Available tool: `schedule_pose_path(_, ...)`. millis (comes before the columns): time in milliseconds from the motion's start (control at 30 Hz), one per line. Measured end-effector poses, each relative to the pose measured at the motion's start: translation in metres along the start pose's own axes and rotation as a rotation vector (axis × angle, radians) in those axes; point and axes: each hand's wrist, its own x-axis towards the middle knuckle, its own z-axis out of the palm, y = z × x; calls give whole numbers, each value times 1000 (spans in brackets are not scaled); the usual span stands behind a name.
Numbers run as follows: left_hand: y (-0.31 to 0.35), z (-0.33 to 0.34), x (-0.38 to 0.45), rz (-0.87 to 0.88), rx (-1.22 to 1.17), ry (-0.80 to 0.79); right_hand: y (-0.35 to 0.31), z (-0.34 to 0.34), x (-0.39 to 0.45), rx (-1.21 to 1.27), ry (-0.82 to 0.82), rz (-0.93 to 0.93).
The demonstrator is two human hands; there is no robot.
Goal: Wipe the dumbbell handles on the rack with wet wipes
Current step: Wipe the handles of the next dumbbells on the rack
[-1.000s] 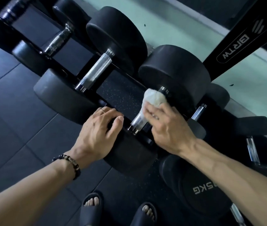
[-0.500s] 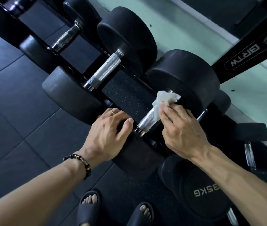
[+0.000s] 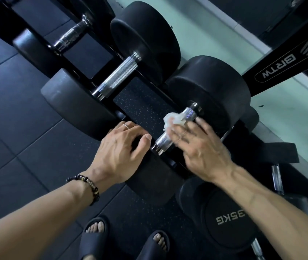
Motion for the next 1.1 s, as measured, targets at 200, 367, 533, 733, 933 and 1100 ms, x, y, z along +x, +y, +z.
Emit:
schedule_pose_path(200, 0, 1, 0, 5, -2, 10, -5, 9, -13, 88, -14, 27)
schedule_pose_path(367, 0, 1, 0, 8, 0, 8, 21, 5, -4, 37, 13, 92)
schedule_pose_path(533, 0, 1, 0, 7, 21, 10, -10, 14, -16, 154, 2, -236)
schedule_pose_path(733, 0, 1, 0, 9, 24, 18, 16, 10, -6, 123, 38, -88)
schedule_pose_path(933, 1, 0, 1, 37, 46, 11, 29, 9, -4, 69, -11, -395)
schedule_pose_path(1100, 0, 0, 2, 35, 56, 10, 2, 4, -4, 199, -15, -382)
